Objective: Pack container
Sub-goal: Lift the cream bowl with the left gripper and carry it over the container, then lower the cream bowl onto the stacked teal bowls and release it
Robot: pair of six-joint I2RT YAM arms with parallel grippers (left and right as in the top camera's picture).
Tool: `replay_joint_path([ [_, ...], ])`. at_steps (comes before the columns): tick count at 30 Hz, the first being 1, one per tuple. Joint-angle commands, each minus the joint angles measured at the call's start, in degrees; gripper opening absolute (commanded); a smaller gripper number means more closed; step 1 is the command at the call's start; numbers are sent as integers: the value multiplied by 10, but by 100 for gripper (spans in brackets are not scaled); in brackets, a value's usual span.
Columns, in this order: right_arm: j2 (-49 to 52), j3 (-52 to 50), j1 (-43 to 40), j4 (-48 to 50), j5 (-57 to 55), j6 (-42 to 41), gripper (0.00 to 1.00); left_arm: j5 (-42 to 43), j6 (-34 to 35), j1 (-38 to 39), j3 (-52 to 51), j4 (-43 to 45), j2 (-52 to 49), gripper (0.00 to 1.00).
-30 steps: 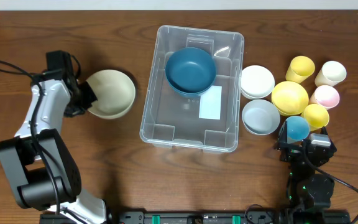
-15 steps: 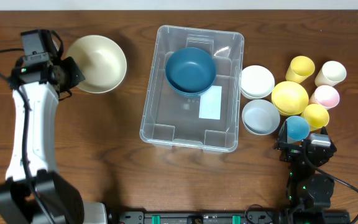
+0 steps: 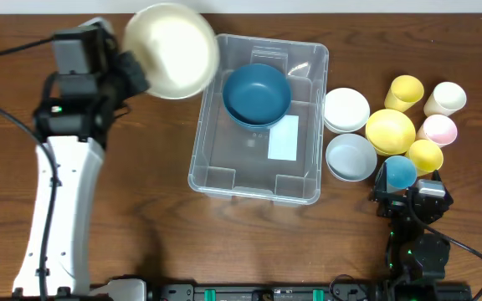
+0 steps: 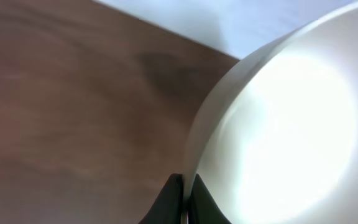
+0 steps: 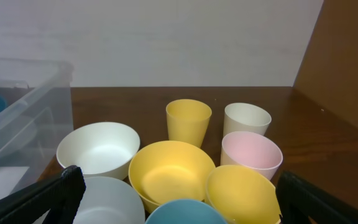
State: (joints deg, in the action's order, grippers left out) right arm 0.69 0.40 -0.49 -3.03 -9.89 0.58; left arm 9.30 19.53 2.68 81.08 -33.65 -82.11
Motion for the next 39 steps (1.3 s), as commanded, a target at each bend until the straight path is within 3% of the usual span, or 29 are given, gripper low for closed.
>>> replay_joint_path([
  [1,-4,-1,5,-2,-2,-8,99,18,18,52,14,21,-6,6],
  [10,-4,-1,5,-2,-2,-8,99,-14,18,147,14,67,-83,6],
  [23,-4,-1,5,-2,-2,-8,99,-14,18,168,14,112,-182,6],
  [24,-4,-1,5,-2,-2,-8,99,-14,18,168,14,113,-183,7],
  [25,-4,-1,5,-2,-2,-8,99,-14,18,168,14,113,-183,17],
  [26,-4,-1,5,-2,-2,-8,99,-14,18,168,14,113,-183,35],
  [27,-4,-1,5,-2,-2,-8,99,-14,18,168,14,115,-183,44],
  [39,-4,-1,5,-2,-2,-8,99,-40,17,140,39,112,-138,44],
])
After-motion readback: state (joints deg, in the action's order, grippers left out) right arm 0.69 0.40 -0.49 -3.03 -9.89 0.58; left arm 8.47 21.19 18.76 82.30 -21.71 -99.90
